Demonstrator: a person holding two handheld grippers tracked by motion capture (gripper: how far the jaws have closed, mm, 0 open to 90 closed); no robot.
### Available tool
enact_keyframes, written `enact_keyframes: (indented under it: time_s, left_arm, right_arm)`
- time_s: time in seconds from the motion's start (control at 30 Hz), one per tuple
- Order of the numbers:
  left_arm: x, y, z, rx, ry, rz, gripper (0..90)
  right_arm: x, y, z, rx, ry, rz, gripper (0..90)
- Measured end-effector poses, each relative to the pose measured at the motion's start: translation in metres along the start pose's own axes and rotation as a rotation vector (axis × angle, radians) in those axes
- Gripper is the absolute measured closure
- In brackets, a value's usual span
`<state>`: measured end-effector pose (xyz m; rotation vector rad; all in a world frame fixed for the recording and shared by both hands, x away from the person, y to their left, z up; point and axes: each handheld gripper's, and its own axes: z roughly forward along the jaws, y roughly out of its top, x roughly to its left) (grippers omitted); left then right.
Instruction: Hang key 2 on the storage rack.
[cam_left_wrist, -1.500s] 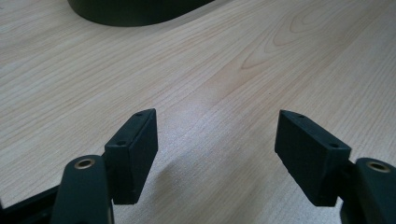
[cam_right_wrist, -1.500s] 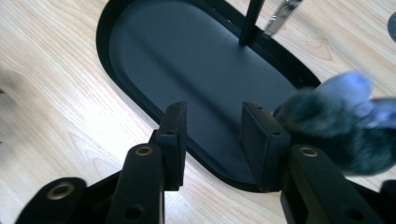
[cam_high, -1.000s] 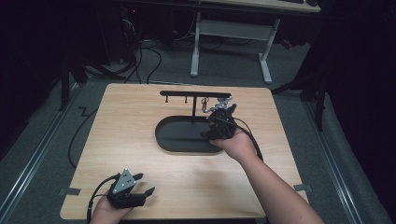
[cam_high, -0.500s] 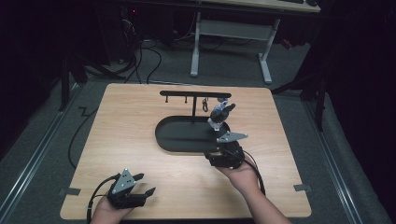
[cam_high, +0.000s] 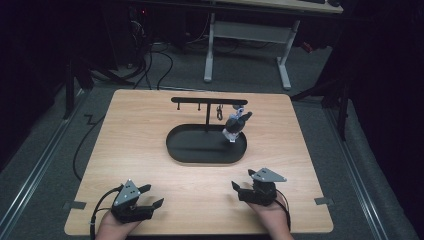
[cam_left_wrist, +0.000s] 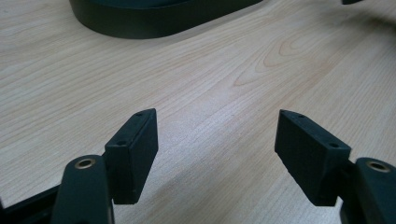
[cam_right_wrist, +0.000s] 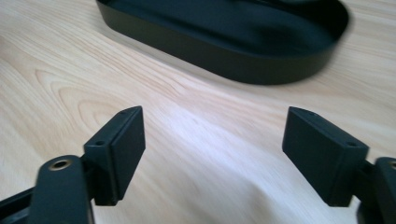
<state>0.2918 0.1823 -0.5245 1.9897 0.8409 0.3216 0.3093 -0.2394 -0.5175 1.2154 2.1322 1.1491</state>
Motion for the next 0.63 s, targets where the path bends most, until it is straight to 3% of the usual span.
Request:
enact_keyframes:
  time_s: [0.1,0.13,0.27,0.43,0.63]
  left_arm:
    - [-0.001,0.0,-0.001,-0.005,0.004,-0.008,30.9]
    - [-0.002,0.001,-0.003,-0.014,0.004,-0.013,30.9]
    - [-0.004,0.001,-0.002,-0.013,0.001,-0.006,30.8]
    - [-0.006,0.001,0.003,0.004,-0.01,0.006,30.7]
    - [-0.005,0.0,0.003,0.001,-0.015,0.011,30.7]
  right_arm:
    - [-0.006,-0.007,-0.011,-0.015,-0.011,0.023,18.7]
    - [-0.014,-0.017,-0.028,-0.034,-0.027,0.054,17.8]
    - [-0.023,-0.036,-0.048,-0.039,-0.071,0.08,17.0]
    - [-0.028,-0.034,-0.05,-0.066,-0.096,0.111,16.9]
    - [-0.025,-0.031,-0.043,-0.065,-0.095,0.098,17.0]
